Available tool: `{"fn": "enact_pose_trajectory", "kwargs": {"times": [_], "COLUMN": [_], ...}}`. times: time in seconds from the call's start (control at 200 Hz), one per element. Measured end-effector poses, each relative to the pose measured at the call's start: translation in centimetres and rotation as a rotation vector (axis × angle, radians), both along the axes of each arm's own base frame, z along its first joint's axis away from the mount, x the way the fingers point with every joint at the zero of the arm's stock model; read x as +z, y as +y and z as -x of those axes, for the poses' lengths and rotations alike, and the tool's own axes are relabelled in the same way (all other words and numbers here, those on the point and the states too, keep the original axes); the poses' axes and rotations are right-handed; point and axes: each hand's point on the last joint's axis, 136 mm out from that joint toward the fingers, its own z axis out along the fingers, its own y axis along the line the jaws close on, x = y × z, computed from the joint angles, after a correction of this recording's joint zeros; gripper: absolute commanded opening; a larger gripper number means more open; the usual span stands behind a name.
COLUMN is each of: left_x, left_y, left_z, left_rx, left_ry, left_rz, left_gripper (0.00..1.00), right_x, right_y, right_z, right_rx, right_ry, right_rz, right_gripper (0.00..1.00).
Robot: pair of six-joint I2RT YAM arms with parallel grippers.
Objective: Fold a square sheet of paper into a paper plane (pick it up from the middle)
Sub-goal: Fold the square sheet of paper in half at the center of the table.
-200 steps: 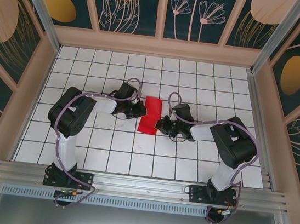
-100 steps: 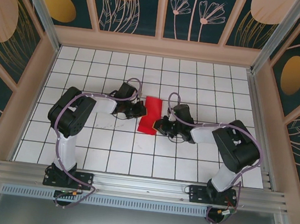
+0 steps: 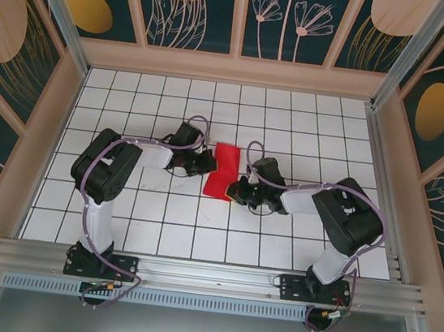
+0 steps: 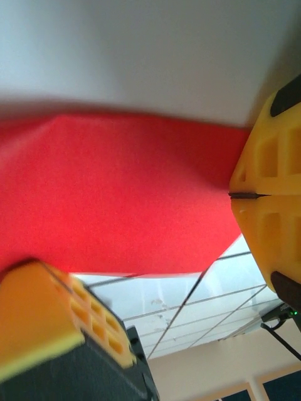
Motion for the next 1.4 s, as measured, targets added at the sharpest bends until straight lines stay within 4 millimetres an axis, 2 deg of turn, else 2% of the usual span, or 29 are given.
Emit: {"fn": "enact_pose_trajectory", "kwargs": {"times": [0.155,0.34,0.626,0.731,0.886,0.996,1.081,1.241,1.396], "left_x": [0.0,0.0,0.0,0.0,-0.1,0.0,0.0,0.0,0.0], "left_y": [0.0,0.0,0.0,0.0,0.0,0.0,0.0,0.0,0.0], "left_z": [0.0,0.0,0.0,0.0,0.0,0.0,0.0,0.1,0.1], "left_rx": [0.000,0.000,-0.002,-0.003,-0.005,-0.005,-0.005,-0.005,-0.005], "left_ry": [0.000,0.000,-0.002,-0.003,-0.006,-0.009,-0.009,-0.011,-0.012], "left_rz": [0.000,0.000,-0.002,-0.003,-0.002,-0.002,-0.001,0.000,0.000], "left_gripper": [0.00,0.00,0.00,0.00,0.00,0.00,0.00,0.00,0.00], "right_x": [0.4,-0.9,-0.7,0.7,3.8,4.9,4.3,1.6,0.1], "right_y": [0.3,0.0,0.0,-0.1,-1.0,-1.1,-0.8,-1.1,-1.7], "right_z": [0.4,1.1,0.5,-1.3,-6.0,-8.4,-9.0,-8.7,-8.7], "right_rx": [0.013,0.014,0.027,-0.001,-0.077,-0.096,-0.092,-0.082,-0.088], "right_ry": [-0.006,0.030,0.024,-0.010,-0.092,-0.132,-0.129,-0.086,-0.076], "right_rz": [-0.004,0.035,0.102,0.076,-0.005,-0.036,-0.037,0.007,0.049], "right_gripper": [0.00,0.00,0.00,0.00,0.00,0.00,0.00,0.00,0.00]}}
